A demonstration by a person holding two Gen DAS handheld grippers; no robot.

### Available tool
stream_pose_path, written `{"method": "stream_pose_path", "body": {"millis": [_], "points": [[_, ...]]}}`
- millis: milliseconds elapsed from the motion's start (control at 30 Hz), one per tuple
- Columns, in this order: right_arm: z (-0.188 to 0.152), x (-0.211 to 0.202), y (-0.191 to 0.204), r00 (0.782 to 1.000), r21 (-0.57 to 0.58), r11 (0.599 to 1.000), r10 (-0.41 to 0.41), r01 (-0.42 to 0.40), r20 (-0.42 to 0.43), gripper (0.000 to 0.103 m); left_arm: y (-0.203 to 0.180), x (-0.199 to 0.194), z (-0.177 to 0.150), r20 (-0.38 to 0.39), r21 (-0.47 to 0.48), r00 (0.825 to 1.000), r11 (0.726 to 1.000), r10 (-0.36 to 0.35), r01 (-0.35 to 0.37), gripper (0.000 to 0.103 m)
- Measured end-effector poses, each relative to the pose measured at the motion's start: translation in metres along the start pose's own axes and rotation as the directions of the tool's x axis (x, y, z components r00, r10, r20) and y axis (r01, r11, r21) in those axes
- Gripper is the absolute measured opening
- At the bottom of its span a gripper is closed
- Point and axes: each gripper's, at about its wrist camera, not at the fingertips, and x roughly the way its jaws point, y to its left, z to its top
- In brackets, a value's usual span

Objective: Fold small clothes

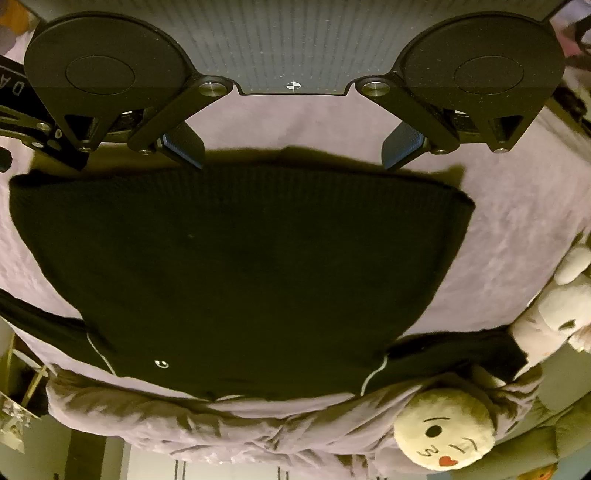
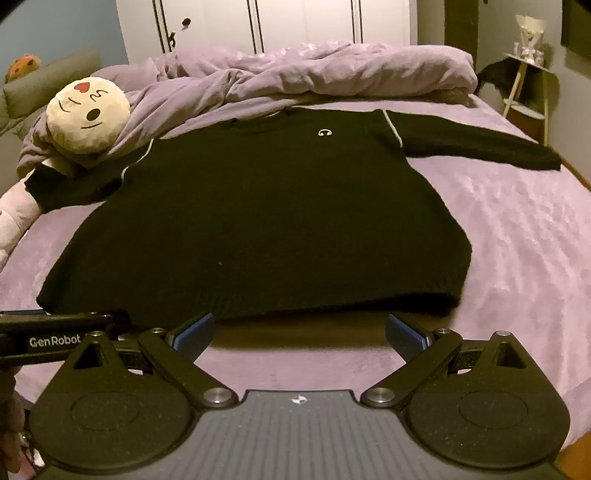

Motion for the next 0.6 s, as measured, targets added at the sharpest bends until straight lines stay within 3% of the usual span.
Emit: {"method": "stream_pose_path", "body": {"millis": [600], "points": [[-0.0035, -0.0009, -0.0016, 1.0, -0.007, 1.0, 0.011, -0.011, 0.019, 0.099, -0.0041, 0.0029, -0.0012, -0.006, 0.012, 1.0, 1.0, -0.005, 0.005, 0.103]]}}
